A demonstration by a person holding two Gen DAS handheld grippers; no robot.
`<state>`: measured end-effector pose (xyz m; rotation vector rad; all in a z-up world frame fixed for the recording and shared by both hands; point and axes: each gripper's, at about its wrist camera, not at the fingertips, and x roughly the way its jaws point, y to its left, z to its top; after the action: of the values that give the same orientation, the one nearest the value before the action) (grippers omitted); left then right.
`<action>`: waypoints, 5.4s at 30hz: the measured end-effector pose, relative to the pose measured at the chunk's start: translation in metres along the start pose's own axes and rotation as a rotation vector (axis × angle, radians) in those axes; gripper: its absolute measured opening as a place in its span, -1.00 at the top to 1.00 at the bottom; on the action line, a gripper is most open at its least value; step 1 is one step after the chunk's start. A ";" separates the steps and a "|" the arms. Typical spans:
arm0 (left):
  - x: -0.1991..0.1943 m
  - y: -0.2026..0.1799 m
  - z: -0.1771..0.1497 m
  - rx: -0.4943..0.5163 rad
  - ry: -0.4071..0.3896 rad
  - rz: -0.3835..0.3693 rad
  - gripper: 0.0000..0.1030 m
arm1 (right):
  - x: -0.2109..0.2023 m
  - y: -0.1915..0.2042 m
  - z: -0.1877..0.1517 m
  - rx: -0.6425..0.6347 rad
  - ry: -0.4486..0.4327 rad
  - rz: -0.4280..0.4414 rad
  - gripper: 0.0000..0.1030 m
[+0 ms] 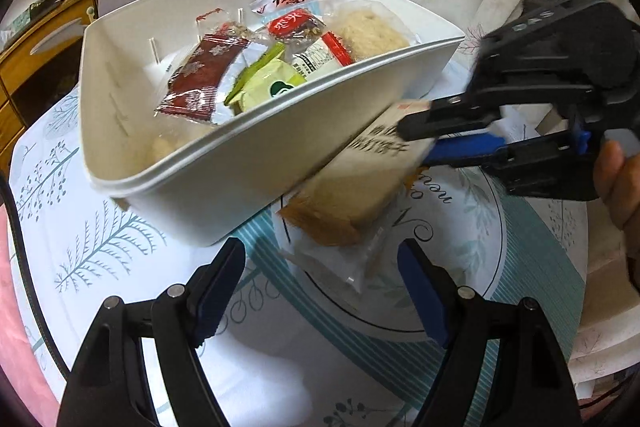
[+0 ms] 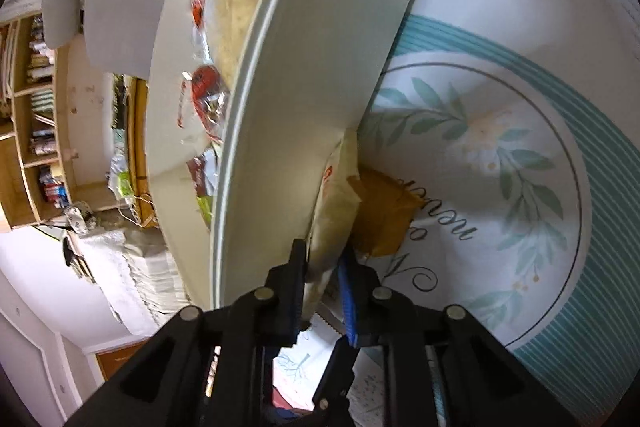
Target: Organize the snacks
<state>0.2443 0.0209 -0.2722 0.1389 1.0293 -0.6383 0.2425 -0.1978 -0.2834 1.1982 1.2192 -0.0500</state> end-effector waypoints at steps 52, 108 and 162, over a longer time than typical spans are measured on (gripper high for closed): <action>0.003 -0.093 0.017 -0.051 0.218 0.244 0.42 | -0.121 -0.020 0.048 -0.146 0.071 -0.057 0.74; -0.127 -0.035 0.121 -0.560 -0.084 0.384 -0.27 | -0.097 0.085 0.094 -0.666 0.067 -0.085 -0.01; -0.235 -0.238 0.044 -0.563 -0.068 0.602 -0.98 | -0.310 0.040 -0.105 -1.137 -0.101 -0.266 -1.00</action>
<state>0.0628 -0.0890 -0.0099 -0.0697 0.9999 0.1991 0.0646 -0.2726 -0.0156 0.0421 1.0418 0.3418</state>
